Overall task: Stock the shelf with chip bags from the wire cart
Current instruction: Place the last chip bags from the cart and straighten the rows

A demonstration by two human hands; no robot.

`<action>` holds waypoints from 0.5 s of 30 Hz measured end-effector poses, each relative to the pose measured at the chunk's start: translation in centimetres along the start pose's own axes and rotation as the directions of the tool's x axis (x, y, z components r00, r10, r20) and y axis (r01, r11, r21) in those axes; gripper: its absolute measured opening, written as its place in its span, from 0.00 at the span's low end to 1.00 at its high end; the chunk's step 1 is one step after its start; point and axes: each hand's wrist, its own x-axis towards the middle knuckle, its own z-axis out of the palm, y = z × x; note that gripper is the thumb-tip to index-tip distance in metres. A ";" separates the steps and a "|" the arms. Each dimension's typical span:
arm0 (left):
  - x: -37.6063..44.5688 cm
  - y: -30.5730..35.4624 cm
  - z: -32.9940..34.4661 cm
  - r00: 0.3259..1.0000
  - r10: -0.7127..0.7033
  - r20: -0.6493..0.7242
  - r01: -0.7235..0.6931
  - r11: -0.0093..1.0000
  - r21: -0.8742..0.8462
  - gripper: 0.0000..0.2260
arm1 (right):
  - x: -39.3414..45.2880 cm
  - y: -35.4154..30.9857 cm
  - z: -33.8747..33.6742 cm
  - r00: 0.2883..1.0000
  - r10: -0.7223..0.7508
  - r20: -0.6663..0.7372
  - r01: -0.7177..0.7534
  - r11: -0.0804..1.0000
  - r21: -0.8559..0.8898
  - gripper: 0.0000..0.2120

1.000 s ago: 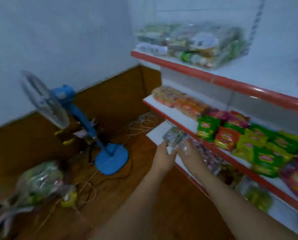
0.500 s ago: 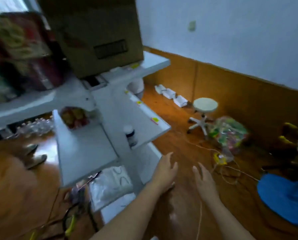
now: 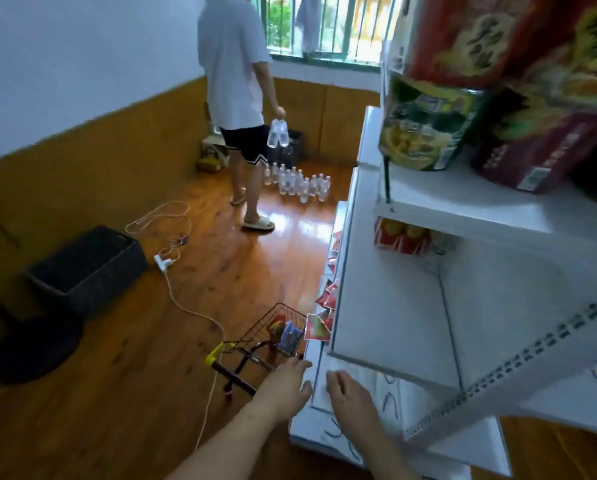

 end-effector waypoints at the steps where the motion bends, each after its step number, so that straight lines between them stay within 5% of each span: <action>1: 0.3 -1.6 -1.4 0.999 -0.041 -0.023 0.041 0.999 -0.013 0.18 | 1.2 -1.3 1.4 0.998 -0.018 0.059 0.022 0.998 -0.056 0.17; 6: 2.4 -7.2 -6.3 0.962 -0.256 -0.098 0.243 0.962 -0.125 0.17 | 6.0 -6.1 5.9 0.968 0.005 0.253 0.025 0.993 -0.116 0.24; 15: 5.7 -12.7 -9.3 0.887 -0.430 -0.167 0.394 0.894 -0.213 0.20 | 14.9 -8.5 8.4 0.967 0.047 0.251 -0.014 0.991 -0.131 0.30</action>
